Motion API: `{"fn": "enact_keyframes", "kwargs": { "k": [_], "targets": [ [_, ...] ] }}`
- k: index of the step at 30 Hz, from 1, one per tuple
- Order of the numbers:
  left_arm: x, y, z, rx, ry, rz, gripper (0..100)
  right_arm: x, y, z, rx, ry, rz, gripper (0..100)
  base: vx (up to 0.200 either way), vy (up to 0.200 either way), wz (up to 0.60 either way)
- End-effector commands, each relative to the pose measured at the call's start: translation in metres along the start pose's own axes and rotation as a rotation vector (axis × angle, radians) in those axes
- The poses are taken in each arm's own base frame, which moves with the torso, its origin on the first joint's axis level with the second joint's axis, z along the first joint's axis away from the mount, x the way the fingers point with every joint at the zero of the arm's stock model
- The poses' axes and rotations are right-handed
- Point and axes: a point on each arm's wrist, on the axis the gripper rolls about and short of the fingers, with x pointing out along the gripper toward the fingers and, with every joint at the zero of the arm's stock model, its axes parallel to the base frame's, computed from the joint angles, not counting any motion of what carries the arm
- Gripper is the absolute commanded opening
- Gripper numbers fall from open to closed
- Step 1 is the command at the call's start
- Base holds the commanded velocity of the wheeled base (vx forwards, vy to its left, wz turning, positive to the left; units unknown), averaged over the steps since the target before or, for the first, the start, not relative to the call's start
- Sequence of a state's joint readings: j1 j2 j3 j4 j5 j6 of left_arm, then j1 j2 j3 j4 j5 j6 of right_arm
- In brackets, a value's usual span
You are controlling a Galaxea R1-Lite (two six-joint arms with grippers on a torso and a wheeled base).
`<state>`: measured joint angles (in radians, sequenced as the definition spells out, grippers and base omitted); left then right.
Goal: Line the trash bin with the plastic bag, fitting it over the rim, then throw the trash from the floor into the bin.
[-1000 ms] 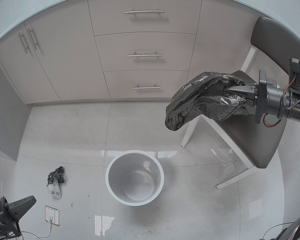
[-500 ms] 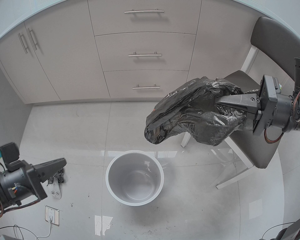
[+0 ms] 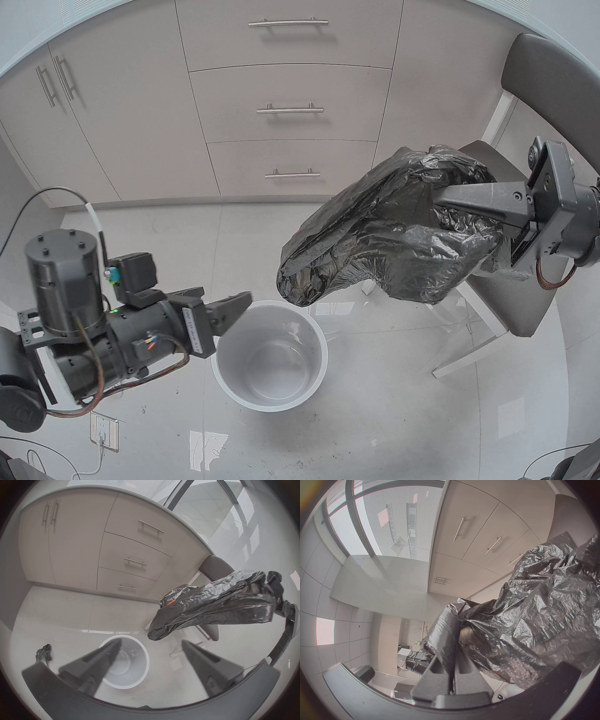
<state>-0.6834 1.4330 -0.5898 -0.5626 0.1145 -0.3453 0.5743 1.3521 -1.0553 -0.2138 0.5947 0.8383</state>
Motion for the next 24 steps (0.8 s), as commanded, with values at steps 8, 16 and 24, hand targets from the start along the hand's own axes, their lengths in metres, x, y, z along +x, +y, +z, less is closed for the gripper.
{"fn": "enact_keyframes", "kwargs": {
  "k": [8, 16, 24],
  "targets": [
    [0.07, 0.0, -0.013, 0.031, 0.004, 0.014, 100, -0.004, 0.01, 0.003, -0.03, -0.016, 0.029, 0, 0.0, 0.0, 0.0],
    [0.1, 0.002, -0.02, 0.05, -0.072, -0.003, 100, -0.012, 0.02, 0.002, -0.049, -0.028, 0.056, 0, 0.0, 0.0, 0.0],
    [0.114, 0.003, -0.019, 0.058, -0.102, 0.012, 100, -0.017, 0.028, -0.002, -0.061, -0.025, 0.083, 0, 0.0, 0.0, 0.0]
  ]
}}
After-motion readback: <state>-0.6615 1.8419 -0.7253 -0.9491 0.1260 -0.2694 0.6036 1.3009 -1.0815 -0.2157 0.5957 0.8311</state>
